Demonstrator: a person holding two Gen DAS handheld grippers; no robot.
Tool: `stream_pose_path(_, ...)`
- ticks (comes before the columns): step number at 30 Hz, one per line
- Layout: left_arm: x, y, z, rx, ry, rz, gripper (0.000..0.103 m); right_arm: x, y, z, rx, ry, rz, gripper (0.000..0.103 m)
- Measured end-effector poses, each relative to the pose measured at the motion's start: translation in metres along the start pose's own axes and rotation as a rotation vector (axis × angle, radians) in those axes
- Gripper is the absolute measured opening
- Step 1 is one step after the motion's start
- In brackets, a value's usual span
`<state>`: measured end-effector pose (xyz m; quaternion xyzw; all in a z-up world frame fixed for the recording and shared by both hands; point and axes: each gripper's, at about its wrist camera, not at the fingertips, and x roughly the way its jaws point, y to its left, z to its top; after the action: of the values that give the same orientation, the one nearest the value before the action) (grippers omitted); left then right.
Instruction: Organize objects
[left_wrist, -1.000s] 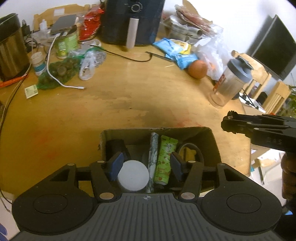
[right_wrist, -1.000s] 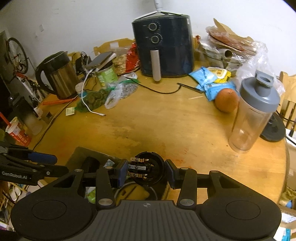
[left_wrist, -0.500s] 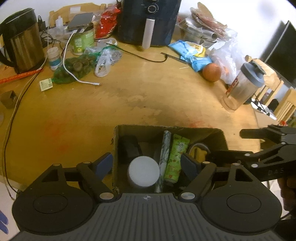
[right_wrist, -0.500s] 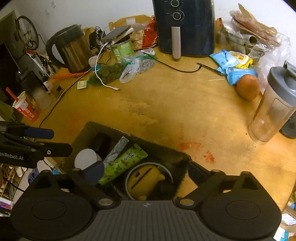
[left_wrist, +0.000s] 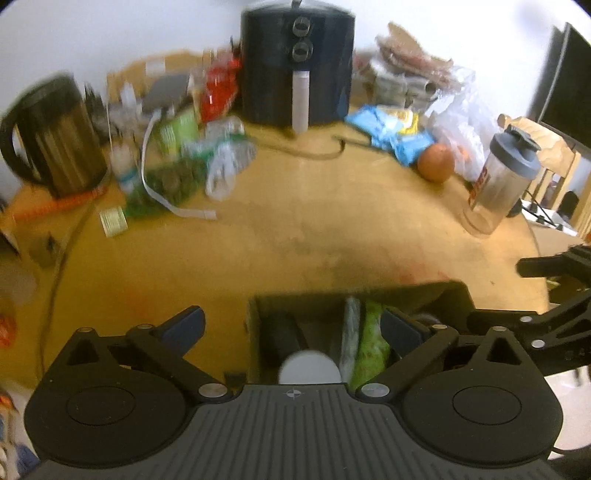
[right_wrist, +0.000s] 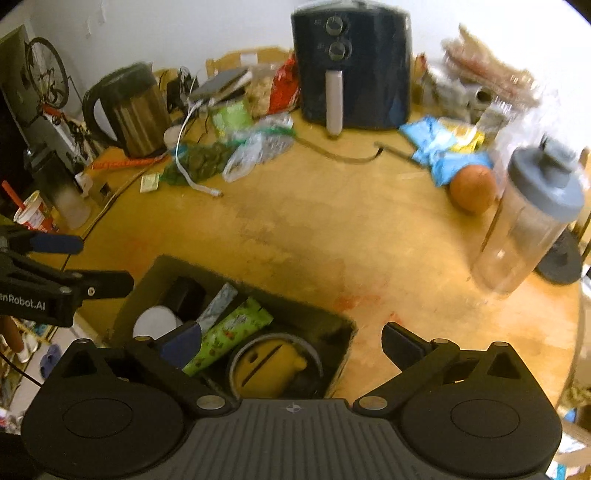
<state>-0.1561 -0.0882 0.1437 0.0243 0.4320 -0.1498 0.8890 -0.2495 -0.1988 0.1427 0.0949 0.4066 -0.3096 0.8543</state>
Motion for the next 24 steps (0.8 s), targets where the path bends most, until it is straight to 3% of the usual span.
stream_pose_path(10, -0.014, -0.013, 0.020, 0.122, -0.124, 0.067, 0.103, -0.025, 0.008, 0.007, -0.096, -0.214, -0.214, 0.103)
stream_pose_path(17, -0.022, -0.015, 0.025, 0.152, -0.195, 0.116, 0.103, -0.034, 0.011, 0.014, -0.046, -0.311, -0.371, 0.103)
stream_pose_path(19, -0.023, -0.014, 0.028, 0.153, -0.205, 0.114, 0.103, -0.036, 0.010, 0.017, -0.019, -0.311, -0.383, 0.103)
stream_pose_path(24, -0.019, -0.006, 0.035, 0.125, -0.183, 0.087, 0.103, -0.037, 0.000, 0.026, 0.126, -0.287, -0.312, 0.103)
